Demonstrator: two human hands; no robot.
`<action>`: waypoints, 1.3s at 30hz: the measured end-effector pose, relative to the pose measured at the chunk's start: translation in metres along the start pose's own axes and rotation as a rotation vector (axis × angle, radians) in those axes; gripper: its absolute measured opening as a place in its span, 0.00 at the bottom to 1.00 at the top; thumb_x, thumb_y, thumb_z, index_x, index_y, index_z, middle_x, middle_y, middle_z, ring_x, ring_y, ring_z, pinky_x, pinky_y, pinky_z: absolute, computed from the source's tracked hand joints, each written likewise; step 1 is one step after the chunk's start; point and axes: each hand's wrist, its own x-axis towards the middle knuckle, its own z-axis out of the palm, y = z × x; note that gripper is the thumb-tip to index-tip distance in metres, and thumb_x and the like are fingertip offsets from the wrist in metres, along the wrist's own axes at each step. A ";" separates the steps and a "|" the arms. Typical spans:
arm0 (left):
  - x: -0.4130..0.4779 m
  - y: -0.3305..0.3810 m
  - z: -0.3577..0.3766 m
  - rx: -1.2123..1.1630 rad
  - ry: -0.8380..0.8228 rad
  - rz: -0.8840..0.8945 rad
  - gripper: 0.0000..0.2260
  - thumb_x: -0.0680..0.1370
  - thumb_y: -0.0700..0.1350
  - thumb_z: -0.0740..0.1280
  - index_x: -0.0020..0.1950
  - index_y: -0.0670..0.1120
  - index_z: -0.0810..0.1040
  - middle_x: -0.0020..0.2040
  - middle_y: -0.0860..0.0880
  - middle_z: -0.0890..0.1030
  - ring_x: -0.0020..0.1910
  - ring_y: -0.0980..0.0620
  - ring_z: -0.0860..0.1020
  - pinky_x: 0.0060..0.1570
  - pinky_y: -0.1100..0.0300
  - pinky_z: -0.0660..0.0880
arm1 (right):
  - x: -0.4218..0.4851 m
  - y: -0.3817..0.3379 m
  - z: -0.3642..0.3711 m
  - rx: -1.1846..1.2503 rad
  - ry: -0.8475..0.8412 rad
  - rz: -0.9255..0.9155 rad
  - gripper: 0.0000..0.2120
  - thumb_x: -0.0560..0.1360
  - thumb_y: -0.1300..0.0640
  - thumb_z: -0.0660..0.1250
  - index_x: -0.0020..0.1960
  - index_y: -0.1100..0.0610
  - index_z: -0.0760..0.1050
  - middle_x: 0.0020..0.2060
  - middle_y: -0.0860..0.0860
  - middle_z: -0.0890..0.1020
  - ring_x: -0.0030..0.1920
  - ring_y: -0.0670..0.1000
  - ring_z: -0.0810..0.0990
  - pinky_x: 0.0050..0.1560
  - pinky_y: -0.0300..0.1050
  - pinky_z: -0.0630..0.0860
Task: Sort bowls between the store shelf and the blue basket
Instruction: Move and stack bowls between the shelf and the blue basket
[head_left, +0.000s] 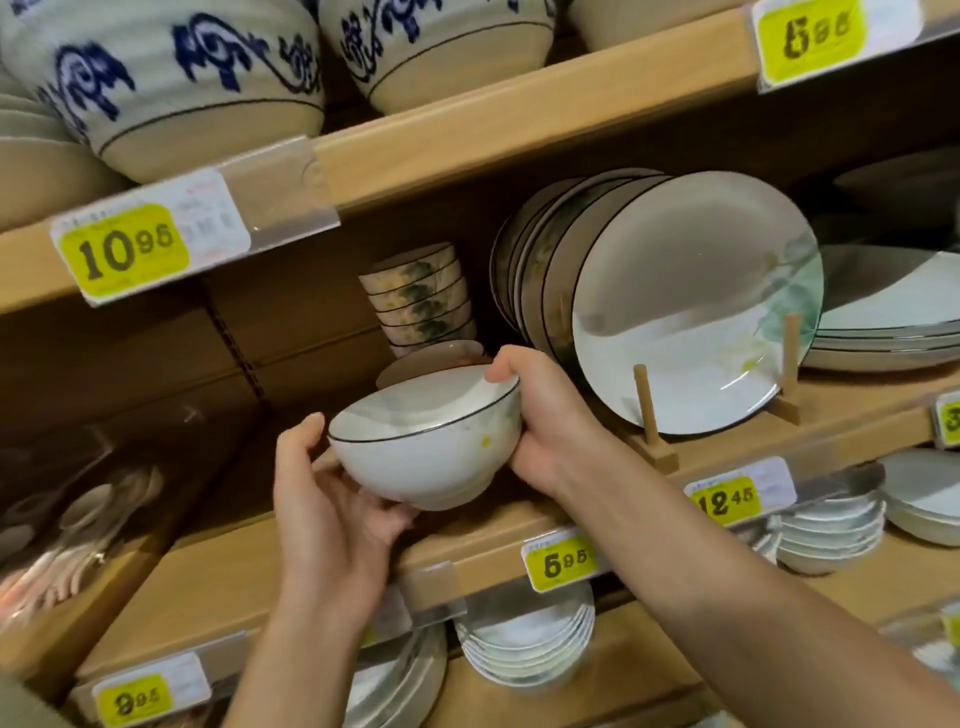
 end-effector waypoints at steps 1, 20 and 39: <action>-0.007 -0.008 0.002 0.022 0.003 0.083 0.20 0.75 0.57 0.63 0.58 0.44 0.79 0.46 0.51 0.84 0.46 0.51 0.82 0.41 0.53 0.80 | -0.001 0.003 0.001 -0.012 0.042 -0.030 0.24 0.66 0.61 0.60 0.61 0.64 0.76 0.58 0.64 0.80 0.58 0.63 0.80 0.62 0.60 0.75; 0.014 0.043 -0.004 0.228 -0.143 0.093 0.24 0.79 0.61 0.55 0.64 0.47 0.77 0.59 0.46 0.82 0.61 0.49 0.79 0.62 0.47 0.72 | -0.021 -0.021 0.001 -0.359 -0.303 -0.281 0.28 0.68 0.48 0.72 0.62 0.64 0.73 0.41 0.48 0.86 0.45 0.42 0.84 0.52 0.41 0.77; 0.143 0.036 0.031 0.561 0.185 0.348 0.17 0.82 0.54 0.52 0.63 0.48 0.72 0.61 0.44 0.78 0.61 0.40 0.75 0.65 0.47 0.70 | 0.096 -0.022 0.029 -0.616 -0.032 -0.495 0.38 0.65 0.32 0.68 0.72 0.46 0.67 0.65 0.48 0.77 0.63 0.48 0.77 0.66 0.50 0.72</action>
